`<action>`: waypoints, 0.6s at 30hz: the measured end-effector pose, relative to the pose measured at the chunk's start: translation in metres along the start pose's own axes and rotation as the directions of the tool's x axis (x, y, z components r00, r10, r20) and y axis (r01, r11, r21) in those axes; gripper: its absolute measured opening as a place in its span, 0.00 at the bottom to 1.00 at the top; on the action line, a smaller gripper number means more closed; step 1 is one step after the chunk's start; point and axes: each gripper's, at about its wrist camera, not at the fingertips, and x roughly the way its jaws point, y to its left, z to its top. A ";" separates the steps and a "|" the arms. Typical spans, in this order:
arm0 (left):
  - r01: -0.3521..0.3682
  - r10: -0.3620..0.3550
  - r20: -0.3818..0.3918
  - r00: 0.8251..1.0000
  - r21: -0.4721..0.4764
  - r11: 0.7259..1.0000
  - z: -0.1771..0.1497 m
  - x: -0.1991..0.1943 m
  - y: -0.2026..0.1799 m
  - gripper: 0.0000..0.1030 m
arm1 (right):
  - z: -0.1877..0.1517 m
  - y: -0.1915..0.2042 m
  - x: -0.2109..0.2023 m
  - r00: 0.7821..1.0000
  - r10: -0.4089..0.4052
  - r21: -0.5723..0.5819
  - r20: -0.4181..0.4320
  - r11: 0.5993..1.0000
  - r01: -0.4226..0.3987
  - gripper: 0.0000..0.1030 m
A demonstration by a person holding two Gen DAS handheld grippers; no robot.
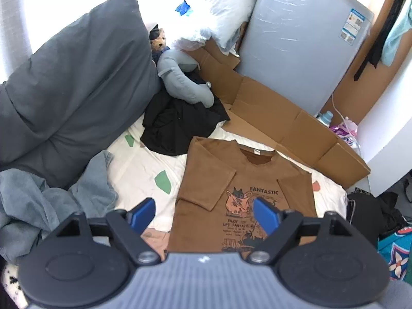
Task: Fold clothes
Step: 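Lift both open grippers up and away from the brown T-shirt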
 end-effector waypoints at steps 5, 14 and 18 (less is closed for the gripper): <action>0.000 -0.001 0.025 1.000 0.022 1.000 -0.019 -0.006 -0.003 0.85 | -0.052 0.008 -0.011 0.999 -0.039 0.081 0.008 0.996 0.038 0.62; -0.057 0.051 0.049 0.997 0.131 0.990 -0.054 -0.010 -0.014 0.89 | -0.142 0.031 -0.010 0.998 -0.058 0.217 0.036 0.975 0.049 0.63; -0.062 0.055 0.047 0.997 0.146 0.987 -0.071 -0.007 -0.010 0.89 | -0.173 0.041 -0.004 0.995 -0.092 0.254 0.028 0.964 0.081 0.63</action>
